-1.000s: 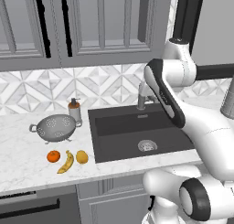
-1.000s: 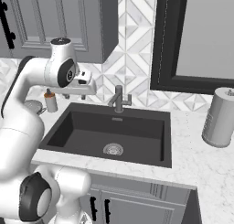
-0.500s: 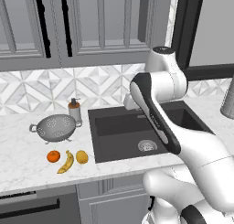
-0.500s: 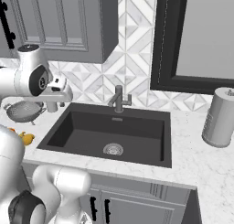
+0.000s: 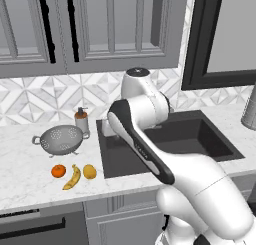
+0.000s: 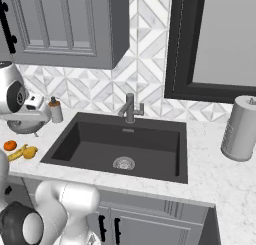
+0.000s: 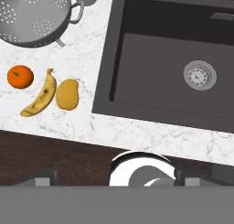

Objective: Put the colander in the sink, put the orange, banana, mango in the colander, and turn on the sink faucet and pour water over the colander.

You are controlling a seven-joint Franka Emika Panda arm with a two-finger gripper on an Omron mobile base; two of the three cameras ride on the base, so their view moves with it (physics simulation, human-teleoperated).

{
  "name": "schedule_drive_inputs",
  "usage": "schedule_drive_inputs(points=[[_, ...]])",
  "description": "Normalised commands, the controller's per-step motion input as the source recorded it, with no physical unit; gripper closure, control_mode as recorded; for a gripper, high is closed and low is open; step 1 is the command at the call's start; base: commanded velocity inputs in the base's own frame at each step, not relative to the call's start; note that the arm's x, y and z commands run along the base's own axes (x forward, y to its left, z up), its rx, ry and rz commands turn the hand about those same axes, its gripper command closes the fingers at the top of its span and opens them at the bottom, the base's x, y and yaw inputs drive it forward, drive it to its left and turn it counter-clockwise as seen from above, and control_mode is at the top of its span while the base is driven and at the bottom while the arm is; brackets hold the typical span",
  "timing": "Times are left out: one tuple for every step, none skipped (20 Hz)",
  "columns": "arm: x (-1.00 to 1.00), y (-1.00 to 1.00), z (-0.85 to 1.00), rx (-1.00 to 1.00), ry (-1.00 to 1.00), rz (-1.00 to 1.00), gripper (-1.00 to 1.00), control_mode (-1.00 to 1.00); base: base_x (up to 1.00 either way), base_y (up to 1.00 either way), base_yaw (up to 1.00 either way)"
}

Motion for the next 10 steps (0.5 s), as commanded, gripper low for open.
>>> schedule_drive_inputs(points=[[0.01, 1.0, -0.31, 0.0, 0.09, -0.04, -1.0, -1.0, 0.0, 0.0, 0.0], [0.09, 1.0, -0.32, 0.0, 0.09, -0.05, -1.0, -1.0, 0.0, 0.0, 0.0], [0.2, 0.96, -0.33, 0.0, 0.11, -0.07, -1.0, -1.0, 0.0, 0.0, 0.0], [0.29, 0.98, -0.36, 0.0, 0.13, -0.07, -1.0, -1.0, 0.0, 0.0, 0.0], [0.33, 0.97, -0.37, 0.0, 0.13, -0.08, -1.0, -1.0, 0.0, 0.0, 0.0], [0.36, 0.91, -0.38, 0.0, 0.13, -0.09, -1.0, -1.0, 0.0, 0.0, 0.0], [0.41, 0.86, -0.38, 0.0, 0.11, -0.11, -1.0, -1.0, 0.0, 0.0, 0.0], [0.46, 0.79, -0.37, 0.0, 0.1, -0.11, -1.0, -1.0, 0.0, 0.0, 0.0], [0.54, 0.71, -0.36, 0.0, 0.09, -0.12, -1.0, -1.0, 0.0, 0.0, 0.0], [0.55, 0.66, -0.34, 0.0, 0.05, -0.13, -1.0, -1.0, 0.0, 0.0, 0.0]])
